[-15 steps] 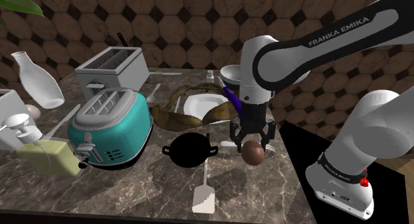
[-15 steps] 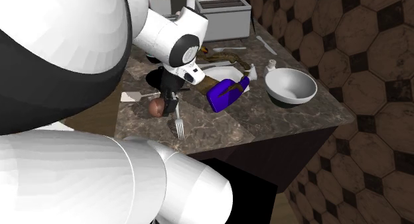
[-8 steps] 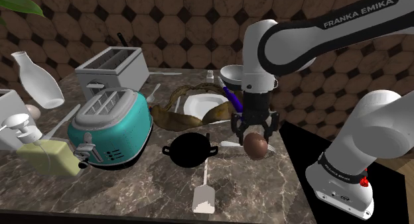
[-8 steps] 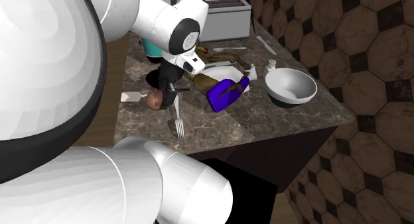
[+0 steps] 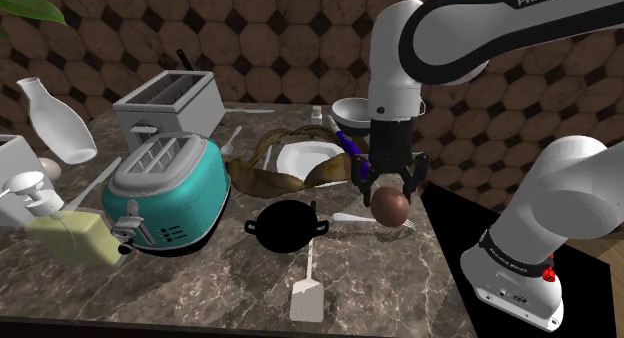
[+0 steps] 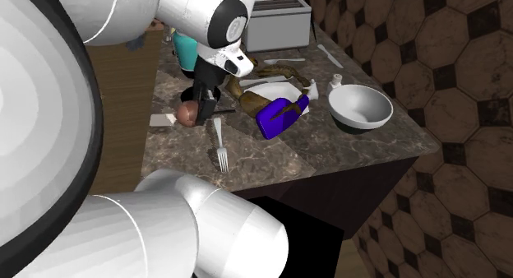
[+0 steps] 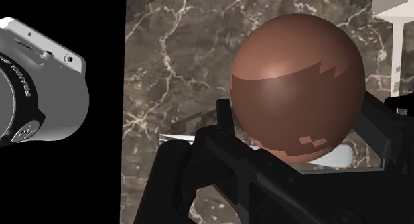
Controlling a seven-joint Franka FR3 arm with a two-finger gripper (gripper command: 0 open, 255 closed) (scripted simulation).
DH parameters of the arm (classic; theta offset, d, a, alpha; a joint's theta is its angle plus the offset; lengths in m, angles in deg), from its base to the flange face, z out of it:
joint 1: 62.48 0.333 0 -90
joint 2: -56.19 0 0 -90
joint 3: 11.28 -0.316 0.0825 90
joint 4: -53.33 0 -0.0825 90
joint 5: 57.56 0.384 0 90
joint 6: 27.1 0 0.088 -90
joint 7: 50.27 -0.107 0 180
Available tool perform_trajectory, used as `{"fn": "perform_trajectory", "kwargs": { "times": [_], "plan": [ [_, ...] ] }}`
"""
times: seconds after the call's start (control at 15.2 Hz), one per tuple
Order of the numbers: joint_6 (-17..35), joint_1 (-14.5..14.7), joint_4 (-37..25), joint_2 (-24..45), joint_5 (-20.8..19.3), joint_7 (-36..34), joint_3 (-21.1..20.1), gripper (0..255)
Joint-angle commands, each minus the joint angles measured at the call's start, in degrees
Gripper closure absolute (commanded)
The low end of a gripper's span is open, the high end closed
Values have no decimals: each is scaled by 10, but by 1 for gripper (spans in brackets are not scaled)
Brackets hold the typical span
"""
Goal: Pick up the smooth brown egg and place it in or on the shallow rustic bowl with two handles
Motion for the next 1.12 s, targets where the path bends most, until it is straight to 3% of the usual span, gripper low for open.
{"fn": "perform_trajectory", "kwargs": {
  "times": [0.0, 0.73, 1.06],
  "plan": [
    [-17, -1, -13, -4, -5, -5, 5, 255],
    [-97, -5, -78, -23, -24, -32, 28, 255],
    [-49, -14, -167, 94, -23, -69, -20, 255]
  ]
}}
